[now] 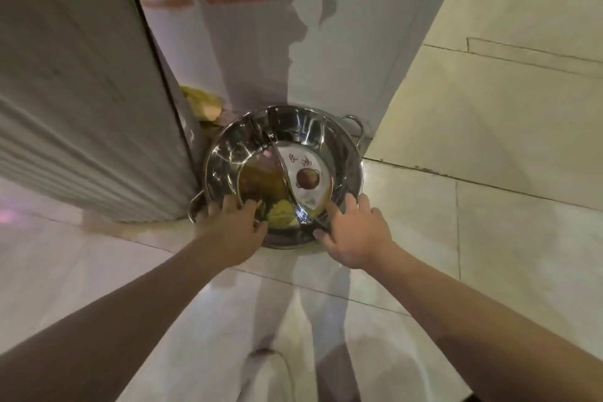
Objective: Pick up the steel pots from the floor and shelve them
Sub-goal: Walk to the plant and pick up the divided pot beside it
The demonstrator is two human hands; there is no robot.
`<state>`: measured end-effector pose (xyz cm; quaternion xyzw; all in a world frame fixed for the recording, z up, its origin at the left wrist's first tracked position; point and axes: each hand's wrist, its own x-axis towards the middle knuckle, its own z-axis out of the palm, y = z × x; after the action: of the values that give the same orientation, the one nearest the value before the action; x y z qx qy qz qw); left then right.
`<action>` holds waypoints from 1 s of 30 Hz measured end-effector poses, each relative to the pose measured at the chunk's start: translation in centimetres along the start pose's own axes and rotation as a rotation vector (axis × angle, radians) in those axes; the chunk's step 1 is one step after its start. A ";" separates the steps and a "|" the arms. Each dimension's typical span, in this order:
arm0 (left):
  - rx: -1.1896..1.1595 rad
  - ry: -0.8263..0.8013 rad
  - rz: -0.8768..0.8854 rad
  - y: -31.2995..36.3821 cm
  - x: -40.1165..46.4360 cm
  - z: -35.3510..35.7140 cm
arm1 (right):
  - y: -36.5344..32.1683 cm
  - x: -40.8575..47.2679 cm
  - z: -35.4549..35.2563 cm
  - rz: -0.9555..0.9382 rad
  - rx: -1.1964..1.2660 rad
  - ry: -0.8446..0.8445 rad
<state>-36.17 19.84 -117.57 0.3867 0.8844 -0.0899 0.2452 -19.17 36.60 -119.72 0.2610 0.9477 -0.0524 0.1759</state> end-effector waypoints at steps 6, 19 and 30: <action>0.015 0.150 0.084 -2.3 -1.8 2.5 | -1.0 -2.3 1.4 -0.025 -0.047 -0.011; 0.053 0.199 0.015 -2.7 -2.5 3.2 | 2.4 -4.1 1.8 0.067 -0.052 0.065; -0.254 0.083 -0.094 -3.2 -1.3 4.4 | 7.3 1.8 2.5 0.294 0.383 -0.073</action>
<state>-36.14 15.24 -120.80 0.3142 0.9151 0.0277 0.2512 -16.05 43.22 -122.78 0.4225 0.8655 -0.2142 0.1631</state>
